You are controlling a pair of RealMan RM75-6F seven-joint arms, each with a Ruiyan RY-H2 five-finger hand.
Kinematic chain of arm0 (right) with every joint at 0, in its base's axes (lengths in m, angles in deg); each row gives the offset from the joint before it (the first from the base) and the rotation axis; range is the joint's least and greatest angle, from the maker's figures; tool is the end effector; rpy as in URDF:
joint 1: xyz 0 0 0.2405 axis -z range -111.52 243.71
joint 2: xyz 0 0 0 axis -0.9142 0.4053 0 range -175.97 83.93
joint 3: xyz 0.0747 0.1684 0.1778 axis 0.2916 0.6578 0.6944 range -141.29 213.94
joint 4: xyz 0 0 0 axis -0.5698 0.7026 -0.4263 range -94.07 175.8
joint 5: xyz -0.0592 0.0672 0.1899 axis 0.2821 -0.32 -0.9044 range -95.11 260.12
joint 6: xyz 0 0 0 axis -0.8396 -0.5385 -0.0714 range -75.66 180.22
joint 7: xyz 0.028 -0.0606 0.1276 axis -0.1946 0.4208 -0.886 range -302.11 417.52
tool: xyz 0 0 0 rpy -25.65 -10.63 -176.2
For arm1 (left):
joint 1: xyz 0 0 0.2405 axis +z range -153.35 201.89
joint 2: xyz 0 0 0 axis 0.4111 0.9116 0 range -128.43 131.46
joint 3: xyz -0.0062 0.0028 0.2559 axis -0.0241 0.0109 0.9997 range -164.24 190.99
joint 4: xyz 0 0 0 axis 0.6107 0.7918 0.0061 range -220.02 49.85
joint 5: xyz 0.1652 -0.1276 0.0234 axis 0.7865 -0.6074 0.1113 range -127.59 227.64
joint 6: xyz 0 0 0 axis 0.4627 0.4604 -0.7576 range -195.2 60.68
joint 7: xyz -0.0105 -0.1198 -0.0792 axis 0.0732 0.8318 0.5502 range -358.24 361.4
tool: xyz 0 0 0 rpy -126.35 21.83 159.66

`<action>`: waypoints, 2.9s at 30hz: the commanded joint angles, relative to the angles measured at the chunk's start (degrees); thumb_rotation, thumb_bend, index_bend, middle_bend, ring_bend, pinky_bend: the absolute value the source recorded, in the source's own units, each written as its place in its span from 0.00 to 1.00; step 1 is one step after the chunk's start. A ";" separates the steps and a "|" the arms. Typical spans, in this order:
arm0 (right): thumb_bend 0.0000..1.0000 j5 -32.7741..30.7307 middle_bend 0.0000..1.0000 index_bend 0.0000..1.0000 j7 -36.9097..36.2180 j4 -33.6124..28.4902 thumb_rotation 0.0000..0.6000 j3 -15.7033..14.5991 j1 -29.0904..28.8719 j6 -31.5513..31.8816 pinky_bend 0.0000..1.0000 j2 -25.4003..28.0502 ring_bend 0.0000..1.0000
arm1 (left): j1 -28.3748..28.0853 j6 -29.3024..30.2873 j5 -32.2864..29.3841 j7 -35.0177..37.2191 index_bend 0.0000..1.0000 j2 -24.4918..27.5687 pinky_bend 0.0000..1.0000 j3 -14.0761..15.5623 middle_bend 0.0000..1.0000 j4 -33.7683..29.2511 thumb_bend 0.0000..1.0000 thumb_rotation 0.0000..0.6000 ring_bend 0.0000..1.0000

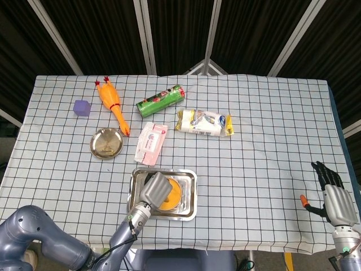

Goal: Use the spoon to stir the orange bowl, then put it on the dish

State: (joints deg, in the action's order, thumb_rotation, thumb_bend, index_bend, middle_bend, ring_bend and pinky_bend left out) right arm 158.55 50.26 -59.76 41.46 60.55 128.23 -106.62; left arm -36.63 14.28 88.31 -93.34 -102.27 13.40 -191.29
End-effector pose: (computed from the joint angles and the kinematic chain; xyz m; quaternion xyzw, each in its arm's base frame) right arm -0.3107 -0.1880 0.1566 0.5209 -0.5184 0.3929 0.5527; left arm -0.0347 0.2437 -0.0767 -0.8705 0.0023 -0.1390 0.4721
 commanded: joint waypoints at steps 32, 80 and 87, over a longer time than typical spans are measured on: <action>0.40 0.06 0.00 0.00 -0.52 -0.81 1.00 -0.22 0.00 -0.40 0.00 0.34 0.00 | -0.19 4.01 3.53 -1.92 0.86 -1.32 0.98 -1.52 1.00 3.69 0.74 1.00 0.99; 0.40 -0.89 0.00 0.00 -1.28 -1.37 1.00 -0.17 -0.15 -1.38 0.00 0.78 0.00 | 3.72 1.59 13.04 -0.36 0.86 0.93 0.98 3.45 1.00 5.07 0.74 1.00 1.00; 0.40 -0.95 0.00 0.00 -1.36 -1.24 1.00 -0.16 -0.21 -1.53 0.00 0.81 0.00 | 3.46 0.07 13.34 0.31 0.86 -1.02 0.98 1.02 1.00 9.26 0.74 1.00 1.00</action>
State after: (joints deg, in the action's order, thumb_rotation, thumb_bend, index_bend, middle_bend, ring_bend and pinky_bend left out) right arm 157.60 48.89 -61.01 41.29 60.34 126.70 -105.82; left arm -33.11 14.69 101.71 -93.05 -102.77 14.87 -182.65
